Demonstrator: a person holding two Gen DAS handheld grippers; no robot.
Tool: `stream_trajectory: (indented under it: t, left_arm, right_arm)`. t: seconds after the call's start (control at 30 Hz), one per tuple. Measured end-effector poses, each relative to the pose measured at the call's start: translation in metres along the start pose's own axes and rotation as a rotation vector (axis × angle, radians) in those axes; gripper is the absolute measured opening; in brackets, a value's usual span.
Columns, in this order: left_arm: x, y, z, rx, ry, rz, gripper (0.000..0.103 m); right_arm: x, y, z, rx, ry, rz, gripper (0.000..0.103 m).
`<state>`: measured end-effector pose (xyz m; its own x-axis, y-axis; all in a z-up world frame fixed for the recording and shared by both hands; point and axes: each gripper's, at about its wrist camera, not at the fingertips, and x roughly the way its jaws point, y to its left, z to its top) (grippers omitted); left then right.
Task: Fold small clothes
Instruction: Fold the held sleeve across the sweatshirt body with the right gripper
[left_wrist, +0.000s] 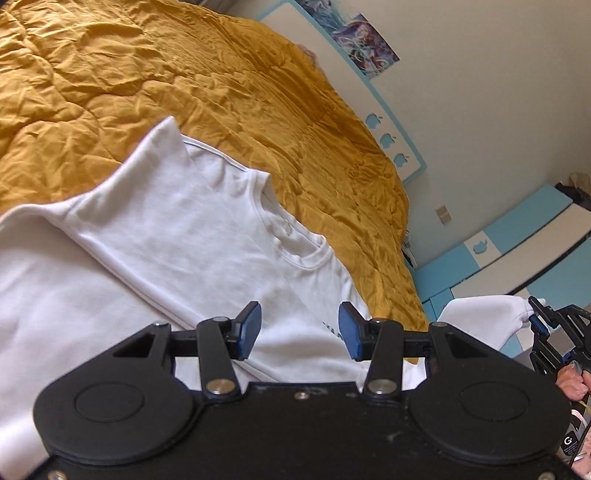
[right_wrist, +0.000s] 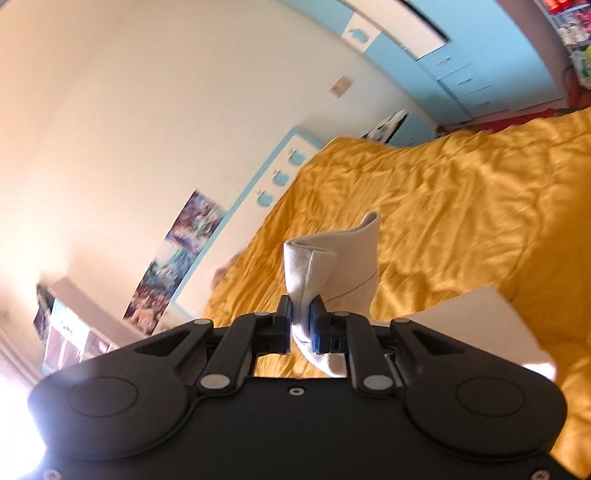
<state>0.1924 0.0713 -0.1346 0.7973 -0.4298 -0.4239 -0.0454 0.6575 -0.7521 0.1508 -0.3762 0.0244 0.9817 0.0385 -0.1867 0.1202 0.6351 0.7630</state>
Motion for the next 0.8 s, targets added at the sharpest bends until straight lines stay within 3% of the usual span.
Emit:
stream_trajectory:
  t: [0.17, 0.27, 0.33, 0.4, 0.5, 0.57, 0.8]
  left_arm:
    - [-0.034, 0.05, 0.026, -0.083, -0.062, 0.055, 0.047]
    - [-0.044, 0.072, 0.036, -0.115, -0.08, 0.086, 0.047]
    - [-0.045, 0.083, 0.04, -0.138, -0.086, 0.092, 0.047]
    - [-0.043, 0.088, 0.042, -0.154, -0.081, 0.098, 0.047]
    - [-0.028, 0.088, 0.044, -0.158, -0.07, 0.11, 0.047]
    - [-0.013, 0.087, 0.045, -0.168, -0.051, 0.111, 0.047]
    - [0.018, 0.084, 0.034, -0.286, -0.013, 0.107, 0.047]
  right_arm:
    - [0.05, 0.066, -0.11, -0.062, 0.217, 0.094, 0.011]
    - [0.074, 0.08, -0.18, -0.087, 0.352, 0.107, 0.016]
    - [0.088, 0.085, -0.227, -0.128, 0.514, 0.11, 0.019]
    - [0.089, 0.086, -0.251, -0.164, 0.618, 0.103, 0.019]
    - [0.073, 0.072, -0.246, -0.183, 0.601, 0.1, 0.024]
    - [0.064, 0.05, -0.228, -0.19, 0.565, 0.045, 0.03]
    - [0.031, -0.033, -0.151, -0.157, 0.438, -0.156, 0.037]
